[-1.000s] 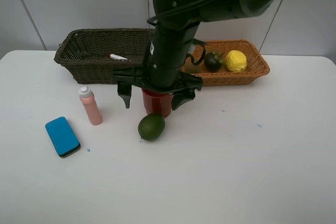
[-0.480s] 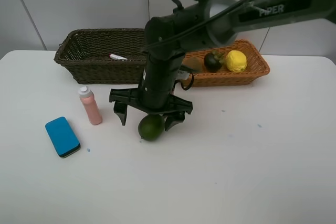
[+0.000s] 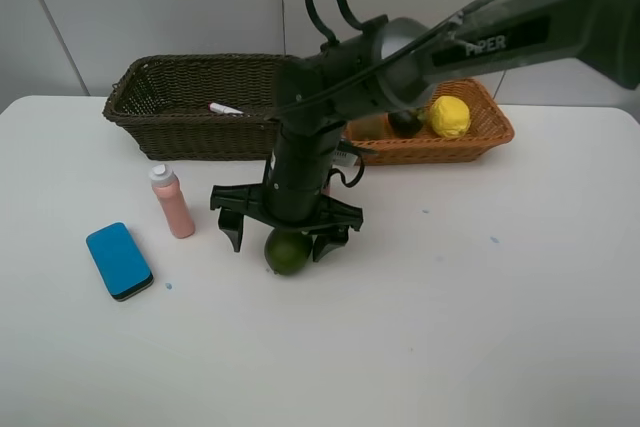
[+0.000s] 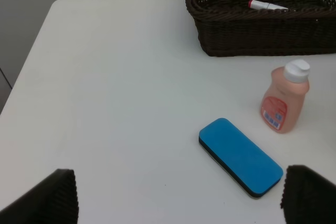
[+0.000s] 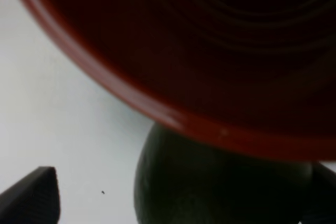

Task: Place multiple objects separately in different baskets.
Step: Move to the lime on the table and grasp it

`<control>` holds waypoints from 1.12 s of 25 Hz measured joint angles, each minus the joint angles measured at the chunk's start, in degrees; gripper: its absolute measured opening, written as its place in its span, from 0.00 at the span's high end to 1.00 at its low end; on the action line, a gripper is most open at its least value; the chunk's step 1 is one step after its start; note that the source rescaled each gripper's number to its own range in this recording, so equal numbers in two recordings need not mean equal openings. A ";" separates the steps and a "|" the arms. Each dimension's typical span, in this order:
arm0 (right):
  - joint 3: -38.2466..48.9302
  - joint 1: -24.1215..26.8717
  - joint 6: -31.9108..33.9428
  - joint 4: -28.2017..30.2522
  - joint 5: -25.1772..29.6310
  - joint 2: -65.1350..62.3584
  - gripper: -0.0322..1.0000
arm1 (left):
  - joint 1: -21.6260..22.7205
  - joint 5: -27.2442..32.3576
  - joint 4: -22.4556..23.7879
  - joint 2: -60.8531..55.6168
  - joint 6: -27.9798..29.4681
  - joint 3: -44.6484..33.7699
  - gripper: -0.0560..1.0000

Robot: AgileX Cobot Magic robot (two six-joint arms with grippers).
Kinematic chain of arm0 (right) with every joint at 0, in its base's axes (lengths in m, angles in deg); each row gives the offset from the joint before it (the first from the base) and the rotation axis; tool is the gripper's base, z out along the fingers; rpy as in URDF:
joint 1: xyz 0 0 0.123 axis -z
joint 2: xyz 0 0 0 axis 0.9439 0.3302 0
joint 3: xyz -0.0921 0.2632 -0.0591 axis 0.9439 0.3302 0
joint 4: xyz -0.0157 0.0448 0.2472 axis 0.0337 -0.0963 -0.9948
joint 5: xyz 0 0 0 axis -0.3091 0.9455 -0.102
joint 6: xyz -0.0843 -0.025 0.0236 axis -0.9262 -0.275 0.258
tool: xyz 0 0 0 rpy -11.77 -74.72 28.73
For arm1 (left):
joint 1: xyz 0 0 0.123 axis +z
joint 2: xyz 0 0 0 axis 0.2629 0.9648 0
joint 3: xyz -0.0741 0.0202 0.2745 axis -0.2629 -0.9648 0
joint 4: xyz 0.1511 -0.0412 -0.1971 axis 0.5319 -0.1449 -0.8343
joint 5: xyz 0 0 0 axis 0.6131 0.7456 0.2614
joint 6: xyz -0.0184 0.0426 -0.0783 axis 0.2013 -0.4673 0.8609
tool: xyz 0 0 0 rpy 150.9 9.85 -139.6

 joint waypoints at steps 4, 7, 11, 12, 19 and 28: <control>0.00 0.00 0.00 0.00 -0.17 0.00 0.02 | 0.00 0.00 0.00 0.00 0.00 0.00 0.00; 0.00 0.00 0.00 0.00 -0.17 0.05 0.02 | 0.00 0.00 0.00 0.00 0.00 0.00 0.00; 0.00 0.00 0.00 0.00 -0.17 0.36 0.02 | 0.00 0.00 0.00 0.00 0.00 0.00 0.00; 0.00 0.00 0.00 0.00 -0.17 0.38 0.02 | 0.00 0.00 0.00 0.00 0.00 0.00 0.00; 0.00 0.00 0.00 0.25 -0.12 0.94 0.02 | 0.00 0.00 0.00 0.00 0.00 0.00 0.00; 0.00 0.00 0.00 0.25 0.02 1.17 0.02 | 0.00 0.00 0.00 0.00 0.00 0.00 0.00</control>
